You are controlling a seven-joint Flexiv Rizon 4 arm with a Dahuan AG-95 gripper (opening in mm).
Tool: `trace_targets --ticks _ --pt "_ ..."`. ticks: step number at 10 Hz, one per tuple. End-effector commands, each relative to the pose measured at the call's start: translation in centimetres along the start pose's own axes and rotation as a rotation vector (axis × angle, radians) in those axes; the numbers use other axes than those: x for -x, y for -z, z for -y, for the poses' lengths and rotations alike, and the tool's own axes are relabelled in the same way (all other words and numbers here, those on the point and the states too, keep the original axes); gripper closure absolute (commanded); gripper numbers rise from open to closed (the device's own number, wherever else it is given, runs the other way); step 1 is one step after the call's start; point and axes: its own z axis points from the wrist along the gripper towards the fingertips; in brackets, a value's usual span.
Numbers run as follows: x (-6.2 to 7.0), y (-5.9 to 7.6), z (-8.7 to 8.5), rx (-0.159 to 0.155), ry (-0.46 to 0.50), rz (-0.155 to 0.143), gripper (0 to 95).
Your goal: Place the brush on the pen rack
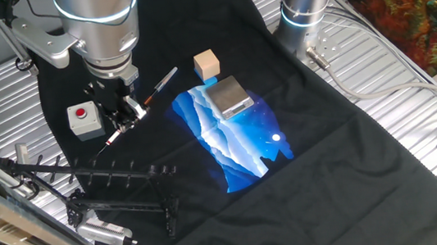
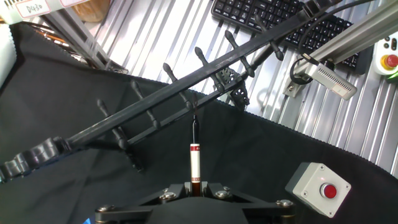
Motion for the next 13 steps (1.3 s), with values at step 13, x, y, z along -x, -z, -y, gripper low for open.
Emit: trace_targets --ticks 13 --pt "0.28 -0.29 -0.45 -0.007 -0.046 0.005 95.0"
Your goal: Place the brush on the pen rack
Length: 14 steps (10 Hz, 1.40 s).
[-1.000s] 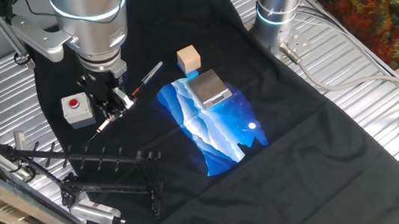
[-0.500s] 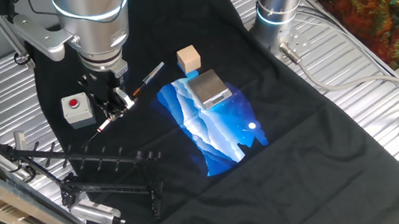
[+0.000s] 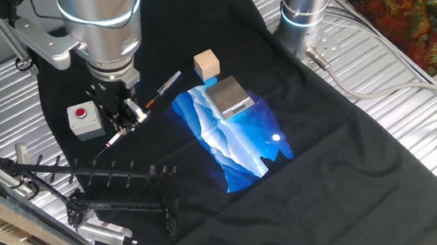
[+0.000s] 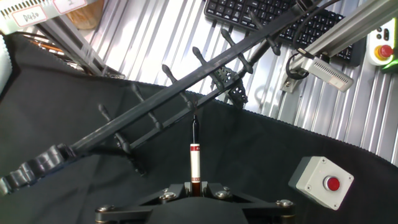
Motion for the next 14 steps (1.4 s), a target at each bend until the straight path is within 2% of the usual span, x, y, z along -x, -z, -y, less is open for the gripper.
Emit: trace_targets --ticks 1,14 --pt "0.00 0.02 -0.05 -0.001 -0.003 -0.002 95.0" --pt "-0.13 0.34 -0.70 -0.006 -0.029 0.000 95.0"
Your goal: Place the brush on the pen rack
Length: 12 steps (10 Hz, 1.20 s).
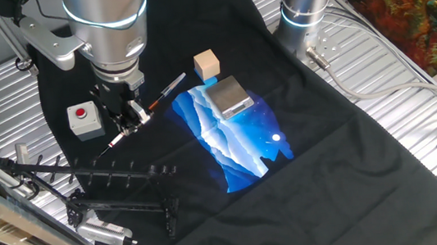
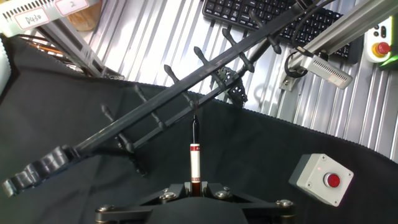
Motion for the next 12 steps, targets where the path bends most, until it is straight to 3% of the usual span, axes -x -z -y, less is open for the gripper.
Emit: trace_targets --ticks 1,12 --pt "0.2 -0.1 -0.1 -0.002 -0.004 -0.001 95.0" --pt "0.4 0.1 -1.1 -0.012 -0.025 0.003 95.0"
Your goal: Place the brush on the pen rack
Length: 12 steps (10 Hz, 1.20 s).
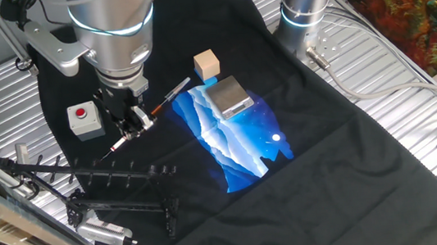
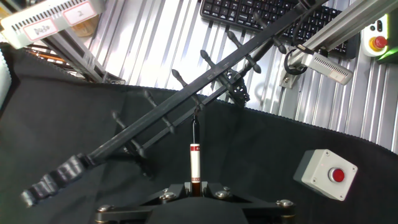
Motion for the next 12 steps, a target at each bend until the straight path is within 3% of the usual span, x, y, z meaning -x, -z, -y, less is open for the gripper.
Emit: trace_targets --ticks 1,12 --pt "0.14 -0.14 -0.11 -0.004 -0.005 0.002 95.0" --pt "0.52 -0.69 -0.61 -0.003 -0.014 0.015 95.0"
